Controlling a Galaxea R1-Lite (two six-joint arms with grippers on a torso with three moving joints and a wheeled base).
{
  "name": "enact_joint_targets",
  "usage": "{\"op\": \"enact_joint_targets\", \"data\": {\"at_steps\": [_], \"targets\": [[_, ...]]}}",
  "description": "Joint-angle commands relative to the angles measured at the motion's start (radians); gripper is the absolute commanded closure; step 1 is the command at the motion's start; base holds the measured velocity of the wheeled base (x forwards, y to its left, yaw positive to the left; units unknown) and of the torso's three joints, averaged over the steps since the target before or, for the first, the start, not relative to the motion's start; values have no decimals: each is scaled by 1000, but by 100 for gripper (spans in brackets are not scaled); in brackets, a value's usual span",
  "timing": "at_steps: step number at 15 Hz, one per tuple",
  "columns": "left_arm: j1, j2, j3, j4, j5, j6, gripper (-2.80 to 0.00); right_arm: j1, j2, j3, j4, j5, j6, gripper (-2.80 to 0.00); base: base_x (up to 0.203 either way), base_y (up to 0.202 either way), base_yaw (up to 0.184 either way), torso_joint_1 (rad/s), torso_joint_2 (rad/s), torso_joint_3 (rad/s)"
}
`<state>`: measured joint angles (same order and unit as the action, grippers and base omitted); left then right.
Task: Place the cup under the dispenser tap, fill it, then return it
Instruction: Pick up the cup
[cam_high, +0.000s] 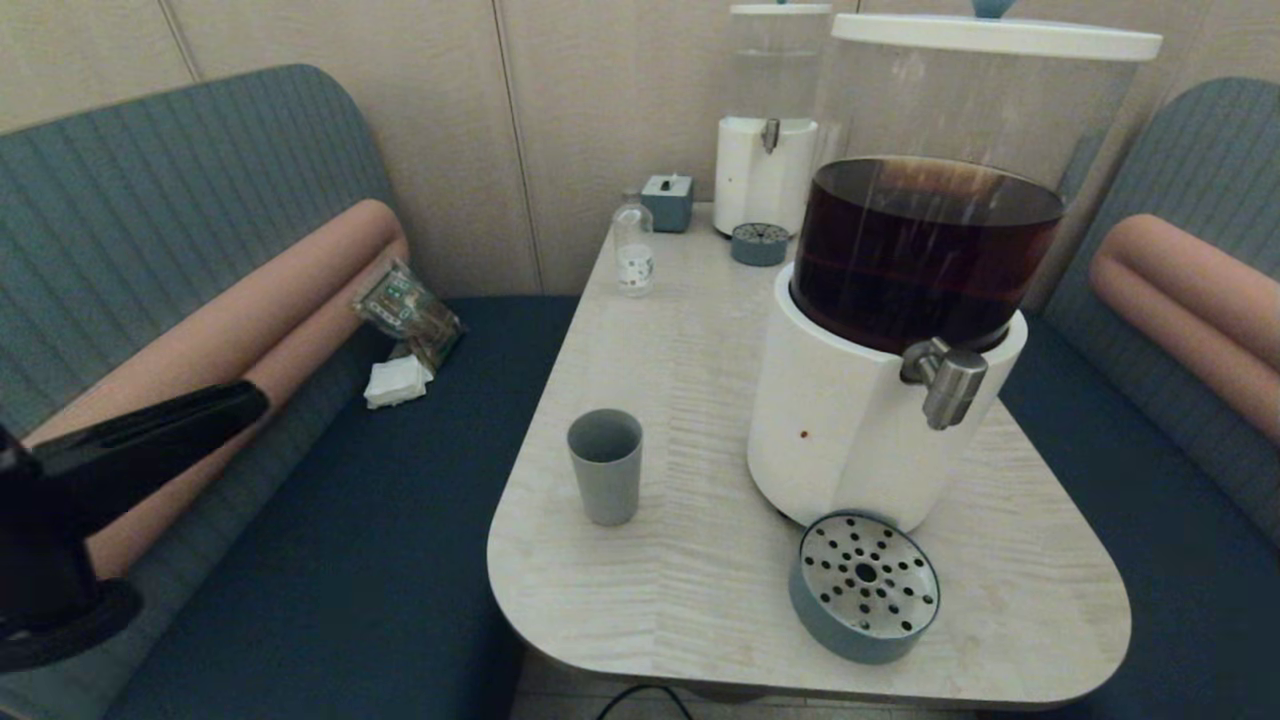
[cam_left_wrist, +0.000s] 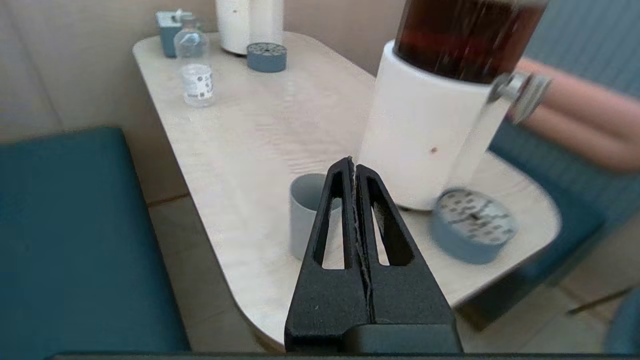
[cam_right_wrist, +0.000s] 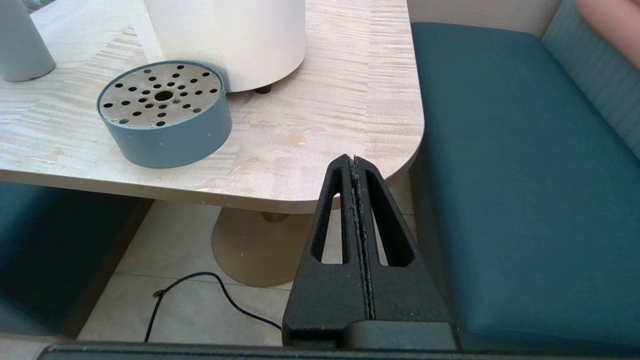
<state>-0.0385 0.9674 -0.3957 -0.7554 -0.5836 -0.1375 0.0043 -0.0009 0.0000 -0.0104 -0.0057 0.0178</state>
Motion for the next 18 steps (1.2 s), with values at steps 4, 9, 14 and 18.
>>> {"op": "enact_joint_targets", "data": {"at_steps": [4, 9, 14, 18], "targets": [[0, 176, 44, -173, -23, 18, -280, 0, 1, 0, 0, 0, -1, 0, 0, 0, 0, 0, 0, 0], [1, 246, 48, -173, -49, 55, -280, 0, 1, 0, 0, 0, 1, 0, 0, 0, 0, 0, 0, 0], [5, 498, 87, -232, -134, 313, -280, 0, 1, 0, 0, 0, 1, 0, 0, 0, 0, 0, 0, 0], [13, 729, 102, -413, -181, 337, -280, 0, 1, 0, 0, 0, 1, 0, 0, 0, 0, 0, 0, 0]]}}
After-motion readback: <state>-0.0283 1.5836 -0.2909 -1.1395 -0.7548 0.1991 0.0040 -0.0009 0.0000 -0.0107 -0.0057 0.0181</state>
